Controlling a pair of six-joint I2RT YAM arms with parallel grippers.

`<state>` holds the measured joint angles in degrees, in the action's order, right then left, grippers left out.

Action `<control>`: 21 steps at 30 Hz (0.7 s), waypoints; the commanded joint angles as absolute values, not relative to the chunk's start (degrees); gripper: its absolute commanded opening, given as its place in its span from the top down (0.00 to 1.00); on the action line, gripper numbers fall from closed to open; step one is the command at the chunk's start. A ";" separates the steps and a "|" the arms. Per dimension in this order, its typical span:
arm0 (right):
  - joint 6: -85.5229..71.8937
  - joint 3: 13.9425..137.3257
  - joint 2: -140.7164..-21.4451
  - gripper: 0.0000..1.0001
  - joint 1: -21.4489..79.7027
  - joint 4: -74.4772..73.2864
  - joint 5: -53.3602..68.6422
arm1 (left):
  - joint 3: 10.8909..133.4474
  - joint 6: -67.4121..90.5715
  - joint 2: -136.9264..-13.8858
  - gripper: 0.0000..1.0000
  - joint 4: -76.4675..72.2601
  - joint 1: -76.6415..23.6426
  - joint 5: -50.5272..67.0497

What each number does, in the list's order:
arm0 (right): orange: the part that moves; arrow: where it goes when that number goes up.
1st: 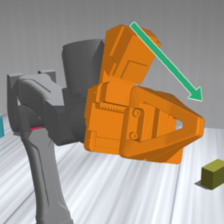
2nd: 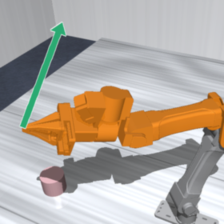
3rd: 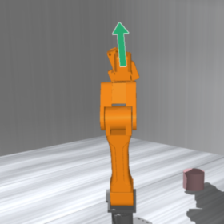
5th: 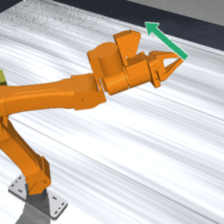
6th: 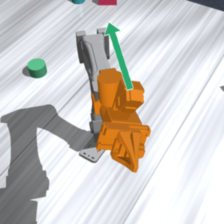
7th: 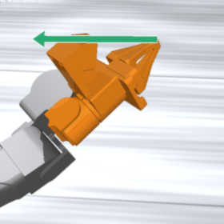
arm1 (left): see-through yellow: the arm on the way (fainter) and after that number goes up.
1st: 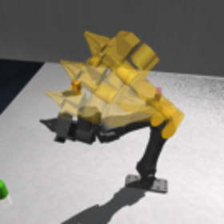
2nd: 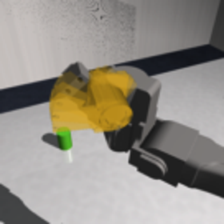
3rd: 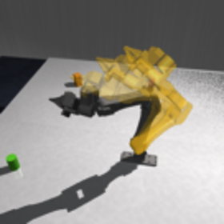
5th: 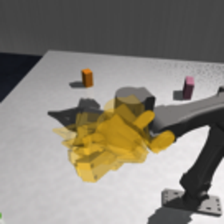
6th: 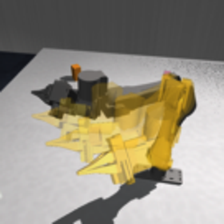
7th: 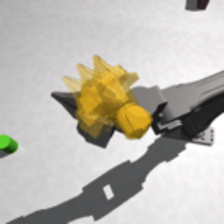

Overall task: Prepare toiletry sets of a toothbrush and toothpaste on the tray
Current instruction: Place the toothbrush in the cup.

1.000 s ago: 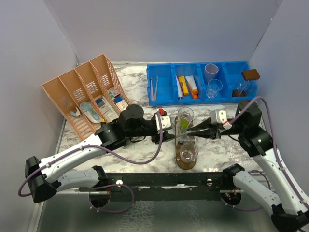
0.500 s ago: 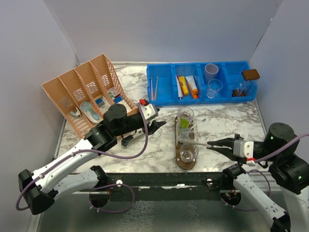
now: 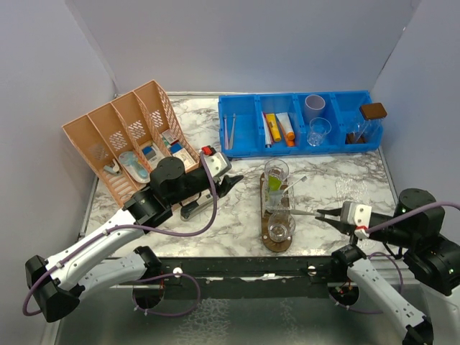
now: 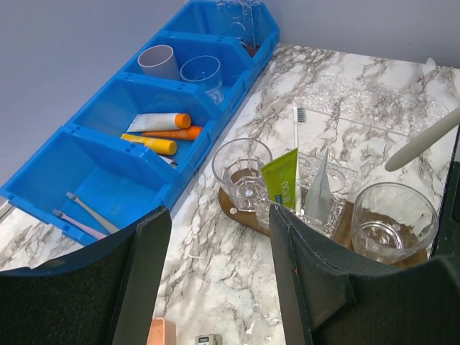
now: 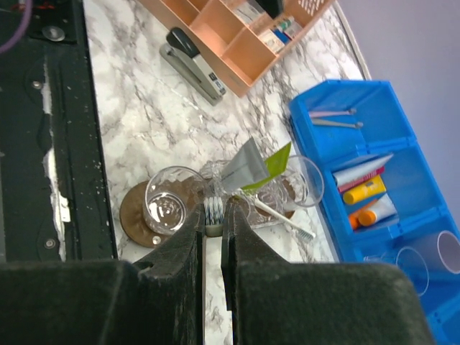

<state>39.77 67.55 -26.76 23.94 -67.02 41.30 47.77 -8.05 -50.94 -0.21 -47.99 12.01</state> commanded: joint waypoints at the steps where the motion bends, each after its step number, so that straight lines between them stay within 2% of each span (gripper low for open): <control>1: 34.65 62.36 -25.80 0.99 24.26 -59.71 34.27 | 47.40 -7.44 -50.01 0.40 -2.38 -47.71 10.30; 12: 31.51 55.90 -26.93 0.99 24.24 -46.97 30.67 | 47.11 -7.56 -49.72 0.40 -2.44 -47.70 9.93; 21: 36.73 51.82 -29.13 0.99 24.20 -46.21 33.29 | 46.86 -7.51 -49.07 0.40 -2.64 -47.63 9.98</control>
